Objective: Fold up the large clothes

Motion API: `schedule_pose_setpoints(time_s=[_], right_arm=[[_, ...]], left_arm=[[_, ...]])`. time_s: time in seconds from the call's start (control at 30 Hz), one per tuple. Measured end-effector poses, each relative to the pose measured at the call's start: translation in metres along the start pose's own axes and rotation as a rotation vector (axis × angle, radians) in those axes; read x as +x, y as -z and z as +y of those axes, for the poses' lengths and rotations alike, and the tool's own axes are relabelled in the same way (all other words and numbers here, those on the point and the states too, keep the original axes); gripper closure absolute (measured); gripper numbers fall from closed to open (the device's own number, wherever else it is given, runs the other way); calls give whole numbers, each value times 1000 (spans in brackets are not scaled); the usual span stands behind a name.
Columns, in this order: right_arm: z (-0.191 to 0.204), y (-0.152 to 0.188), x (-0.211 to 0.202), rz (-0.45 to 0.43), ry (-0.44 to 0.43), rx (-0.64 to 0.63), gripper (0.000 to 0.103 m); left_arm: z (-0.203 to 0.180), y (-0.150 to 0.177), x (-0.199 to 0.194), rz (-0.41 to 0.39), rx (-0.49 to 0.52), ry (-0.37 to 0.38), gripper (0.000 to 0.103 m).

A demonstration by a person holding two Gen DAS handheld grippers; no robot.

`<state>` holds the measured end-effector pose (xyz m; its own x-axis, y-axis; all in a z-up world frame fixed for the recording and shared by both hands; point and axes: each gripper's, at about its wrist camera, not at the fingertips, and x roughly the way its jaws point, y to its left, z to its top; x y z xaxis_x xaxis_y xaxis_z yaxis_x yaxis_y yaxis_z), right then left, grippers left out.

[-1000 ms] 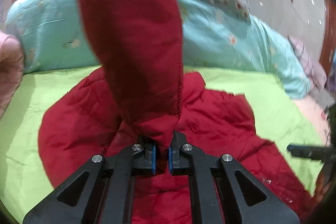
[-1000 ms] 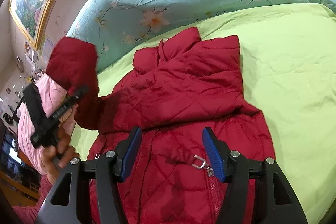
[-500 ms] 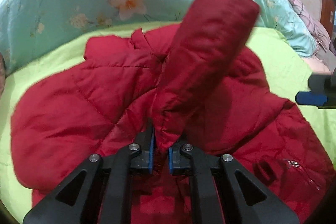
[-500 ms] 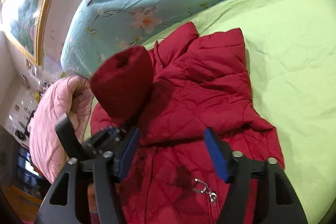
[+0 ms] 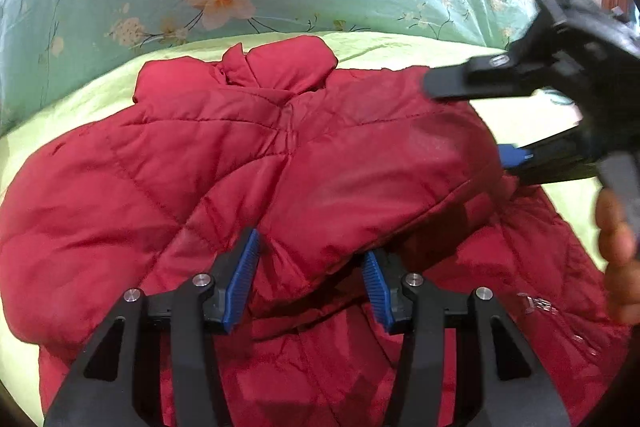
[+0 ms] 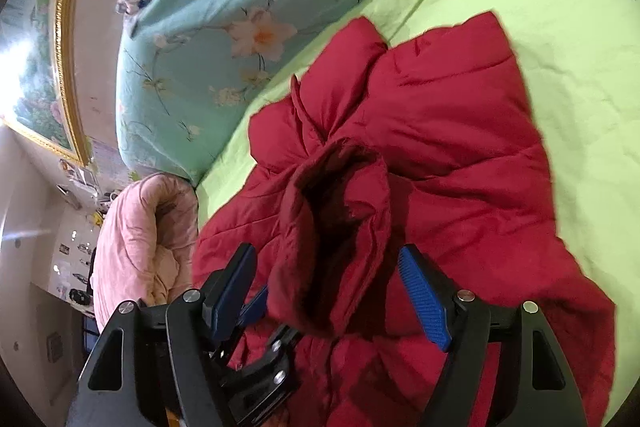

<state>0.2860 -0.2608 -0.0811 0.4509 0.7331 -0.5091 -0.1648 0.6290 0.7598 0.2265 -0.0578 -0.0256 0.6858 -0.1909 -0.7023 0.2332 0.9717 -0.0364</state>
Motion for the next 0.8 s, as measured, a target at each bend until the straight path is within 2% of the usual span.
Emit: schedule_pose_setpoints(time_s=[0.17,0.27,0.33,0.37,0.4,0.43,0.53,0.7,0.8], right_arm=[[6,-3,23,27,26,-29,28],[5,-3,30,38,28,-25,36],[4,-2,33,42,41,-26,52],[3,-2,34,46,42,-27,55],[2,-1,35,49,44,-27,63],[1,-1,36,53,46,-29,76],[2,0,34,45,62,-34,88],[27,-4,0,-44,49,-102,93],[44,-8,-31,-108,36,-154,93]], left_arm=[[20,8,-24,-1,-66,51,54],[42,13,-45,-19,-125,75,54],[60,14,-61,-47,-167,73,54],[67,13,-68,-60,-183,68,54],[78,11,-76,-81,-211,57,54],[89,10,-82,-100,-243,45,54],[126,4,-91,-137,-344,16,54],[160,-6,-78,-134,-406,-10,54],[162,-10,-65,-125,-407,22,54]])
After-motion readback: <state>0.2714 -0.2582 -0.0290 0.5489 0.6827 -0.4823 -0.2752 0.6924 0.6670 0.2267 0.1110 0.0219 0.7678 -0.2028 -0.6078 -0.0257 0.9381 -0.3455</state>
